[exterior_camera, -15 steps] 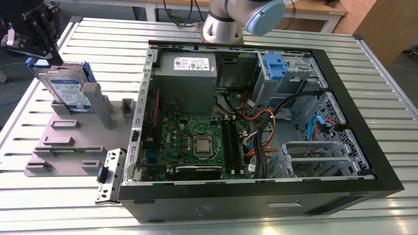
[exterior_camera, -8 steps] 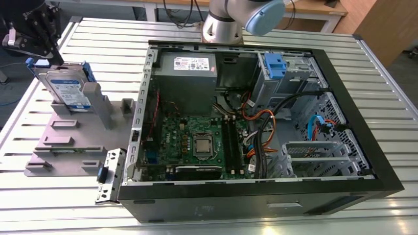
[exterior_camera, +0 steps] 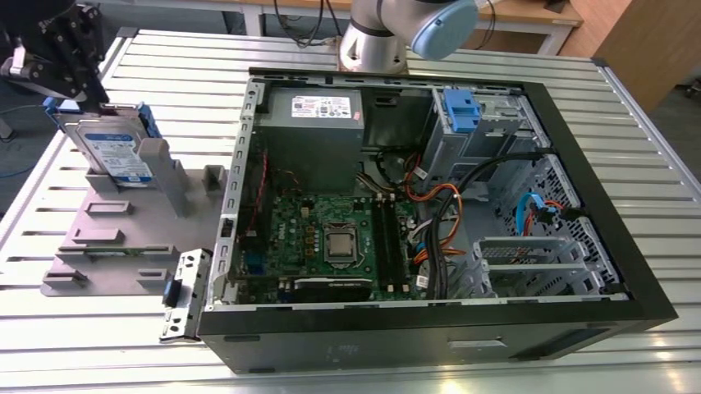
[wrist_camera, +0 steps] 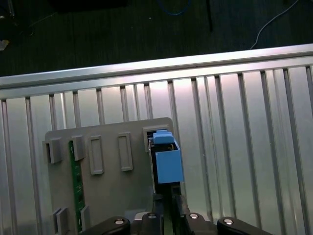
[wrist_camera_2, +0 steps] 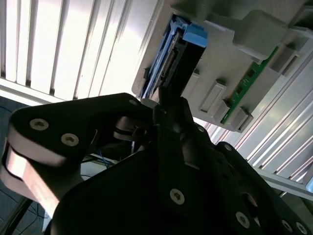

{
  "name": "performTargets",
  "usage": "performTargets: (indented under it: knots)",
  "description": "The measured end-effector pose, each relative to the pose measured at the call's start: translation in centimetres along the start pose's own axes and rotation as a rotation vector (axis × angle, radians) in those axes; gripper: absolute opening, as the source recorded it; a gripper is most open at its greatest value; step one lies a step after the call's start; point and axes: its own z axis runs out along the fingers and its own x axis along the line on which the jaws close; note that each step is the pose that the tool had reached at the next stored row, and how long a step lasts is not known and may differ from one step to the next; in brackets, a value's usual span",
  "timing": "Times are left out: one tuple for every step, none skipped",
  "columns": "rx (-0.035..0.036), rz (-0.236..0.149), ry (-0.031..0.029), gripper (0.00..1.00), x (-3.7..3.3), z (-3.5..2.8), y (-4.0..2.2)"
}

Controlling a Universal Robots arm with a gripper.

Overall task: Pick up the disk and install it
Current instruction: 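Pick up the disk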

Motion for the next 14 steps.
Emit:
performTargets:
  knots:
    - [0.0001,0.000,0.0000,0.29,0.00,0.00,0.00]
    - [0.0001,0.000,0.0000,0.29,-0.01,0.00,0.00]
    - [0.0001,0.000,0.0000,0.35,-0.01,0.00,0.00]
    - [0.0000,0.000,0.0000,0.35,-0.01,0.00,0.00]
    - [0.0000,0.000,0.0000,0.41,-0.02,0.00,0.00]
    - [0.0001,0.000,0.0000,0.47,-0.02,0.01,0.00]
    - [0.0001,0.000,0.0000,0.47,-0.02,0.00,0.01]
    - [0.0001,0.000,-0.0001,0.47,-0.03,0.01,0.01]
    - [0.0000,0.000,0.0000,0.53,-0.03,0.00,0.01]
    - [0.0000,0.000,0.0000,0.53,-0.03,0.00,0.01]
    - [0.0000,0.000,0.0000,0.53,-0.03,0.02,0.00]
    - [0.0004,0.000,-0.0001,0.53,-0.03,0.11,0.00]
    - [0.0010,0.000,-0.0001,0.53,-0.03,0.27,0.01]
    - [0.0016,0.000,-0.0002,0.53,-0.02,0.44,0.01]
